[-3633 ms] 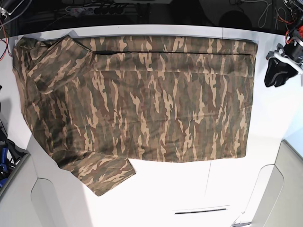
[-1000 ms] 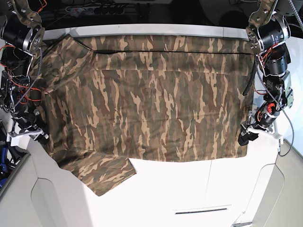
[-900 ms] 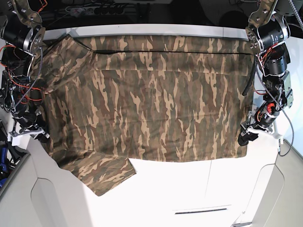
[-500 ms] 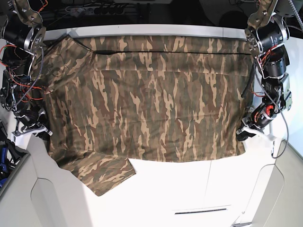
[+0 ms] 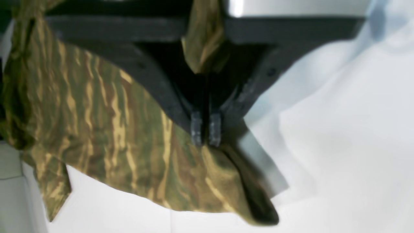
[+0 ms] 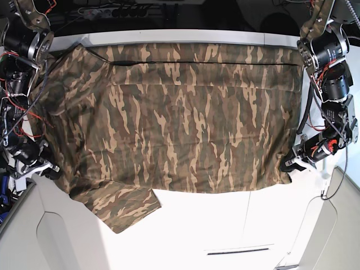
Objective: Fold the T-shirt properly
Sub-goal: 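Fold the grasped side edge over toward the other side with both grippers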
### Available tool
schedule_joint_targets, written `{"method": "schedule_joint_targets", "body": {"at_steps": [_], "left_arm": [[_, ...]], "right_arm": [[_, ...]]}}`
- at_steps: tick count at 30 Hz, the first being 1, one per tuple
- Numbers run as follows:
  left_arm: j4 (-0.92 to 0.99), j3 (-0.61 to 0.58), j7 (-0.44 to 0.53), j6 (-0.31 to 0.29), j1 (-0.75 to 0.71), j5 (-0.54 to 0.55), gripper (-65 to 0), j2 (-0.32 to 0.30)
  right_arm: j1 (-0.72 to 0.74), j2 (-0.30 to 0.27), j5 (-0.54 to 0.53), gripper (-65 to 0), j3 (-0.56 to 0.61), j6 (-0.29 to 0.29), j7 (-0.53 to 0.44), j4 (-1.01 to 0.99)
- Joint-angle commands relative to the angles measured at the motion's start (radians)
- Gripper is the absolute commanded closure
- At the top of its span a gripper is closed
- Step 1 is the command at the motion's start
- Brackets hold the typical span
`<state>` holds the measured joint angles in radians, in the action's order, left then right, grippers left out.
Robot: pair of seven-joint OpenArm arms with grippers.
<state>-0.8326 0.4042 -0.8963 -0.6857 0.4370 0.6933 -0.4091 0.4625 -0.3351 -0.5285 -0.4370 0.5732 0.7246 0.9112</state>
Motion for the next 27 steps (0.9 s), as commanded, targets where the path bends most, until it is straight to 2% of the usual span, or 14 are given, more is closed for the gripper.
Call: {"method": "schedule_joint_targets", "body": {"at_steps": [1,4,11,17,27], "left_arm": [[-0.034,0.001,-0.007,-0.012,0.025,0.043,0.0,-0.026],[-0.088,0.001,-0.075,-0.012,0.003,0.102,0.0,-0.043],[-0.281,0.001,-0.081,-0.012,-0.136,0.144,0.0,-0.105],[-0.457,0.001,-0.085,-0.012,-0.256,0.172,0.0,-0.107],[-0.621,0.023,-0.107,-0.012,-0.381,0.171,0.0,-0.109]], "right_arm": [[0.026,-0.017,-0.022,0.0,0.0,0.011,-0.005,0.04],[0.018,-0.017,-0.026,0.0,-0.001,0.011,0.042,0.101],[-0.101,-0.041,-0.114,0.0,-0.003,0.011,0.076,0.249],[-0.201,-0.052,-0.157,0.0,-0.029,0.011,0.077,0.349],[-0.281,-0.052,-0.175,0.0,-0.169,0.018,0.082,0.381]]}}
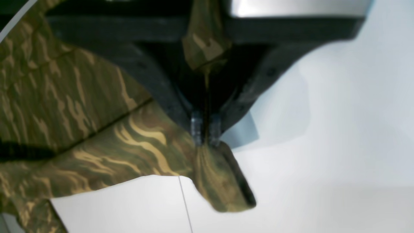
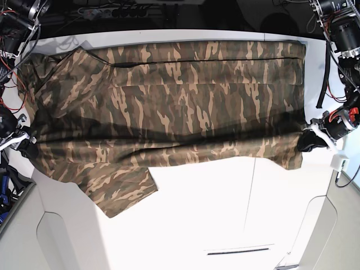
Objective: Fold the T-shirt properly
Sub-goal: 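Fold the grasped side edge over toward the other side with both grippers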
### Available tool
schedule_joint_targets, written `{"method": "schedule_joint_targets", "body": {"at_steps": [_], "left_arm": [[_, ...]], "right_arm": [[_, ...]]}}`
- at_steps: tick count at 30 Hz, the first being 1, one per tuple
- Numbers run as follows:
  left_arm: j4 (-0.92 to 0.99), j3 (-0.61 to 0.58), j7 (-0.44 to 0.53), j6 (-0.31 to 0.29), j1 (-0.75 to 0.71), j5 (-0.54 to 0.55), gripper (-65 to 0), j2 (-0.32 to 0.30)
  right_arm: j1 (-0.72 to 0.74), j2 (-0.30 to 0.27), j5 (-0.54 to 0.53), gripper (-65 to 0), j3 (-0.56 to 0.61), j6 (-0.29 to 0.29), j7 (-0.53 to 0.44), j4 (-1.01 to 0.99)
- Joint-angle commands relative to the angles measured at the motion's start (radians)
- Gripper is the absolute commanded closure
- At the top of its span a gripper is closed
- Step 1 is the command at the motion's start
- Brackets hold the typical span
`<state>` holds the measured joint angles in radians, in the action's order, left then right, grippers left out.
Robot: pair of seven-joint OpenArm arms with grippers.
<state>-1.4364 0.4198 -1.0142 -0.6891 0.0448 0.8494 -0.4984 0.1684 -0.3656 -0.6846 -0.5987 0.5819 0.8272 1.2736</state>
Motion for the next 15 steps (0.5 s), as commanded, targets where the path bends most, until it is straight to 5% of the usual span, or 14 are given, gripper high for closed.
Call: {"method": "schedule_joint_targets", "body": {"at_steps": [1,15], "left_arm": [[-0.028,0.007,0.008,-0.009,0.001,0.015,0.0,-0.02],[-0.119,0.007,0.023,-0.009,-0.095,0.014,0.0,-0.019]], "right_arm": [[0.005,-0.022,-0.02,0.0,-0.015,0.009,-0.021,0.019],[-0.069,-0.016,-0.03,0.0,-0.045,-0.002,-0.073,0.018]]}}
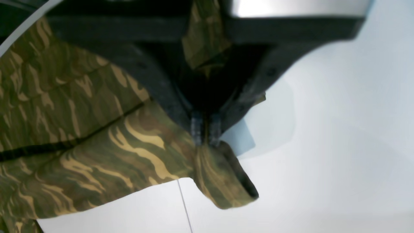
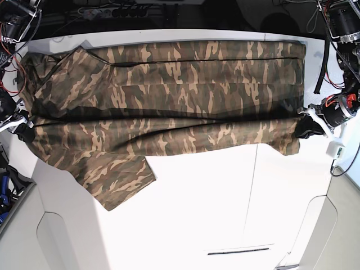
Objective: Fold the T-shirt properly
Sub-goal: 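Fold the grasped side edge over toward the other side with both grippers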
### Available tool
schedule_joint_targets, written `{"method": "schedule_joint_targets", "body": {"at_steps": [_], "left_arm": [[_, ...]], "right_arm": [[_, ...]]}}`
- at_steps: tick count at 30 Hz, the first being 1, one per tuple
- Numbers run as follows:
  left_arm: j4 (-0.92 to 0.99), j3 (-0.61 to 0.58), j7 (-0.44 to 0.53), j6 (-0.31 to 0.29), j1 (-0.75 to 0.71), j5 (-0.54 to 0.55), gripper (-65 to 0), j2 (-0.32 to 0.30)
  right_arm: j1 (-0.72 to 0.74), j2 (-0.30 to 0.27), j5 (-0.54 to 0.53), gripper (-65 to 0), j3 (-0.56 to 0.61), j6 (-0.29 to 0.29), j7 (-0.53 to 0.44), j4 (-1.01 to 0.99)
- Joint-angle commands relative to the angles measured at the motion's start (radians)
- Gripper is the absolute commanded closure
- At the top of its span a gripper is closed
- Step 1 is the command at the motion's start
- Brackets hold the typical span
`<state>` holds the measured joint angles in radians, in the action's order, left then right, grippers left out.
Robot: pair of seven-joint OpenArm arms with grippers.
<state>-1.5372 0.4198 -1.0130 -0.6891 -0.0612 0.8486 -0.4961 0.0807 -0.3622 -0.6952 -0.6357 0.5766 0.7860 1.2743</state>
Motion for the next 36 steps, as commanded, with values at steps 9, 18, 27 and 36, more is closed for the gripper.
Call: {"method": "schedule_joint_targets", "body": {"at_steps": [9,18,27,36], "left_arm": [[-0.019,0.007,0.029,-0.009,0.01,0.014,0.0,-0.022],[-0.019,0.007,0.03,-0.009,0.008,0.015,0.0,-0.022],[-0.018,0.007,0.029,-0.009,0.008,0.015,0.0,-0.022],[-0.018,0.007,0.03,-0.009,0.008,0.015,0.0,-0.007]], "right_arm": [[0.05,-0.019,0.091,-28.9,-0.008,-0.024,-0.25,0.015],[0.196,-0.019,0.192,-28.9,0.075,-0.031,-0.363,-0.146],[0.397,0.008,0.353,-28.9,0.299,-0.032,-0.602,-0.528],[0.442,0.106,0.422,-28.9,0.346,-0.09,-0.658,-0.655]]}}
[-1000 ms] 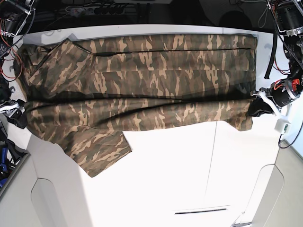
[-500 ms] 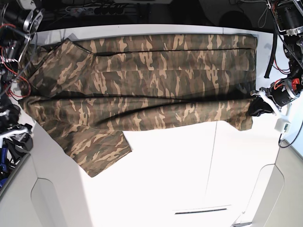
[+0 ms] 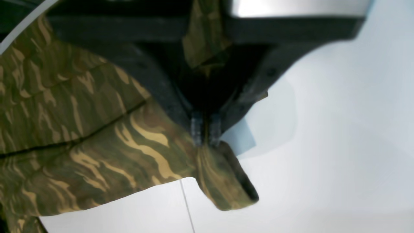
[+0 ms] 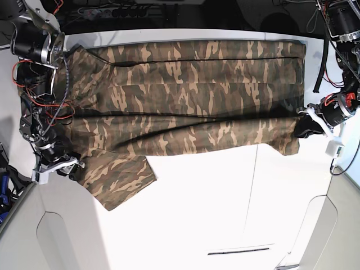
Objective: Fold the T-shirt properly
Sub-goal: 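Fold the grasped side edge over toward the other side with both grippers, then lift and fold the shirt lengthwise into a long strip with both grippers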
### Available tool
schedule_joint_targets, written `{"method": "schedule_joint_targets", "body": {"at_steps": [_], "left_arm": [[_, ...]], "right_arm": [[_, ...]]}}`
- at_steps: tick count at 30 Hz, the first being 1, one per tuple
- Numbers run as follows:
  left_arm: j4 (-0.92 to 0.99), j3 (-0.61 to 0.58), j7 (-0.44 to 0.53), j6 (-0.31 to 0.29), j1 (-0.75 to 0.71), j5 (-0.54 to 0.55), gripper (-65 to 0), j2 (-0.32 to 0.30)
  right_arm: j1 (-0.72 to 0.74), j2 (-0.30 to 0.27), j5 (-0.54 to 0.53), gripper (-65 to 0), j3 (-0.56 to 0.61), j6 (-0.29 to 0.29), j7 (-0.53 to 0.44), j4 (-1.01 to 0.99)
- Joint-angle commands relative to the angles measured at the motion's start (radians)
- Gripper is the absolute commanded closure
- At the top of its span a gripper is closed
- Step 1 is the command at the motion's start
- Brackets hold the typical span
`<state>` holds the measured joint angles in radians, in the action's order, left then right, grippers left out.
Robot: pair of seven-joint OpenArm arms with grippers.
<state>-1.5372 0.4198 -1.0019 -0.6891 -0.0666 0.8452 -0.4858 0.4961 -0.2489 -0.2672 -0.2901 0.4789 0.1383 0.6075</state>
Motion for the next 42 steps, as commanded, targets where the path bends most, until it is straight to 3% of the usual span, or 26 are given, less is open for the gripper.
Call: {"method": "schedule_joint_targets", "body": {"at_steps": [1,5,7,10,11,16,21,27,35,42], "left_arm": [[-0.018,0.007,0.019,-0.009,0.014,0.018,0.0,-0.013],[-0.018,0.007,0.018,-0.009,0.013,0.01,0.0,0.005],[-0.018,0.007,0.018,-0.009,0.013,0.01,0.0,0.006],[-0.018,0.007,0.018,-0.009,0.014,0.003,0.0,0.006],[-0.018,0.007,0.018,-0.009,0.013,0.003,0.0,0.006],[-0.019,0.007,0.019,-0.009,0.016,0.003,0.0,0.006],[-0.03,0.007,0.026,-0.009,0.019,0.003,0.0,-0.024],[-0.125,0.007,-0.007,-0.009,-0.01,0.003,0.0,-0.076],[-0.257,0.007,-0.078,-0.009,-0.059,0.003,0.0,-0.108],[-0.277,0.007,-0.125,-0.009,-0.09,0.005,0.0,-0.11]], "right_arm": [[0.027,0.001,0.004,-28.9,0.0,0.007,-0.011,0.011],[0.027,0.019,0.005,-27.0,0.0,0.049,-0.011,0.011],[0.027,0.022,-0.002,-19.1,0.0,0.068,-0.01,0.012],[0.027,0.022,-0.002,-1.3,0.0,0.087,-0.009,0.015],[0.027,0.022,-0.002,0.0,0.0,0.089,-0.009,0.017],[0.027,0.011,-0.002,0.0,0.0,0.105,0.013,0.035],[0.015,0.01,-0.026,0.0,0.0,0.105,0.209,0.174],[-0.115,-0.015,-0.214,0.0,-0.005,0.105,0.436,0.499],[-0.369,-0.059,-0.266,0.0,-0.029,0.104,0.447,0.875],[-0.523,-0.059,-0.337,0.0,-0.135,0.105,0.482,1.039]]}}
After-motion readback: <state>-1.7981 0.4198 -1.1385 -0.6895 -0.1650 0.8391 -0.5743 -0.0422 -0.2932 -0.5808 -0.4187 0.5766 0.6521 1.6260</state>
